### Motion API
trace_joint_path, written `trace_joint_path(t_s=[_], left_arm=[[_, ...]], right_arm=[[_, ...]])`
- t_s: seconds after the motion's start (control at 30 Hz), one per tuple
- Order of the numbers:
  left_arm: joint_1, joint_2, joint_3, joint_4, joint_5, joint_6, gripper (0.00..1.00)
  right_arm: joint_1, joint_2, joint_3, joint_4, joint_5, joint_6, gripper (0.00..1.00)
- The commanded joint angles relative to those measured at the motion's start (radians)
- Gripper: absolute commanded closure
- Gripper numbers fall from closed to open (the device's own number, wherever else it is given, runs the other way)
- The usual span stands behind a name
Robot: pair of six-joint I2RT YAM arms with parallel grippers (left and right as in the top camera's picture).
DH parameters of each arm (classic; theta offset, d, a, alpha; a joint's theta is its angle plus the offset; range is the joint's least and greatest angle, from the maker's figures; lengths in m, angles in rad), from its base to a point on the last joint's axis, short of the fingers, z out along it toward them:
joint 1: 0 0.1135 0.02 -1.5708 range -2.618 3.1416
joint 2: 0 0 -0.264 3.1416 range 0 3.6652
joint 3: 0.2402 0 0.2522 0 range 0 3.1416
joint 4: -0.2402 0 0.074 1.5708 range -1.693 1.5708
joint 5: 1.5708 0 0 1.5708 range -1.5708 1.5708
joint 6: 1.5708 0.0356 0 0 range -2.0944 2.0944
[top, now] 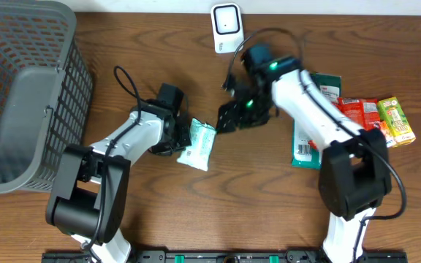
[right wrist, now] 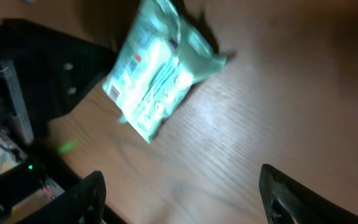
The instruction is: Scan the item barcode
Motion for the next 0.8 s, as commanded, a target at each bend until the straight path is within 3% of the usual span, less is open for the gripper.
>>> trace_joint_path(t_s=[0.0,0.13,0.4,0.53,0.77], left_arm=[[-0.034,-0.002,-0.011,-0.012,0.002,-0.016,0.86],[-0.052,-0.002,-0.011,-0.012,0.01,-0.016,0.86],[-0.051,-0.002,-0.011,0.028,-0.026,-0.015,0.85],[-0.048,-0.002,-0.008,0.064,-0.043,0.015,0.84],[0.016,-0.005,0.107,-0.059,-0.025,0.084,0.84]], right_arm=[[0.02,0.008,-0.082,0.079,0.003,0.113,0.27],[0.021,0.008,-0.157,0.196,-0.017,0.183,0.32],[0.022,0.008,-0.244,0.355,-0.051,0.19,0.4],[0.023,0.008,-0.294,0.46,-0.084,0.246,0.51],[0.024,0.009,-0.396,0.63,-0.133,0.267,0.5]])
